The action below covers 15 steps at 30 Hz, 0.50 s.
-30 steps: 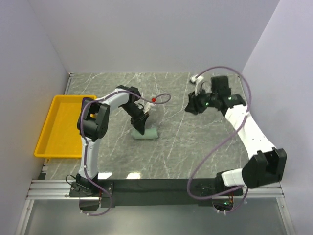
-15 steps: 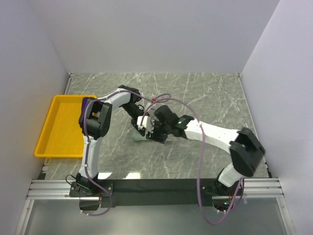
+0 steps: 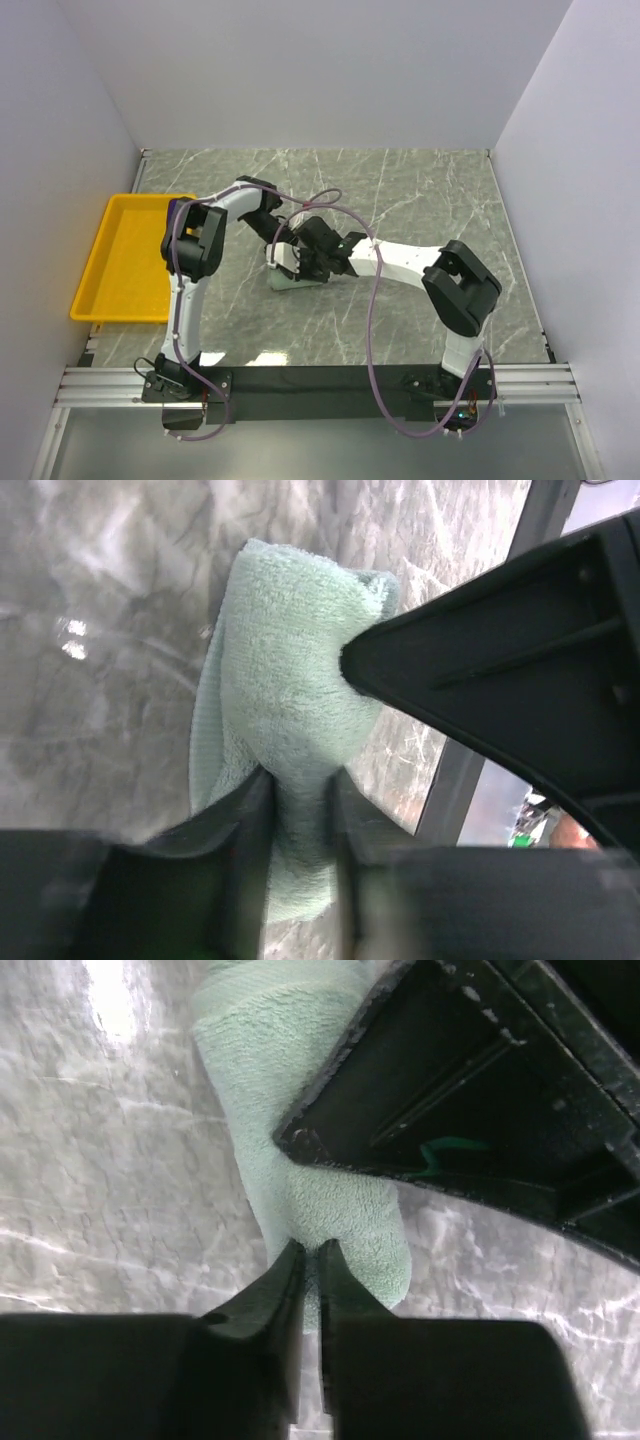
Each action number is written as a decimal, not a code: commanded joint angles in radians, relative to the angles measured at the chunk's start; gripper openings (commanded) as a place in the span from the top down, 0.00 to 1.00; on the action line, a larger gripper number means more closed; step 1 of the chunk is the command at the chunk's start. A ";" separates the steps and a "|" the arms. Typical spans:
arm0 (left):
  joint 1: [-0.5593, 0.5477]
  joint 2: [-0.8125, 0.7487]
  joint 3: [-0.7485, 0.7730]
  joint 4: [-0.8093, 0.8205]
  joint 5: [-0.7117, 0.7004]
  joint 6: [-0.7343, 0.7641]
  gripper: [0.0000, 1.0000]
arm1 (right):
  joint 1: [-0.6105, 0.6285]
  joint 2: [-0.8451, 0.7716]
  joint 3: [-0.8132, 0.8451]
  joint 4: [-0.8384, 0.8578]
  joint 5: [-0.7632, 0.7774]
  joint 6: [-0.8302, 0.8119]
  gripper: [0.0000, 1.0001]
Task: Roll the towels
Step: Roll the towel
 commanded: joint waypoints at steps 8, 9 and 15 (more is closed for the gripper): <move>0.223 -0.062 -0.089 0.075 0.086 0.023 0.37 | -0.014 0.136 0.134 -0.209 -0.131 -0.027 1.00; 0.267 -0.084 -0.107 0.081 0.109 0.014 0.36 | -0.017 0.153 0.146 -0.236 -0.137 -0.025 1.00; 0.453 -0.358 -0.262 0.283 0.212 -0.121 0.34 | -0.050 0.217 0.235 -0.325 -0.200 0.004 1.00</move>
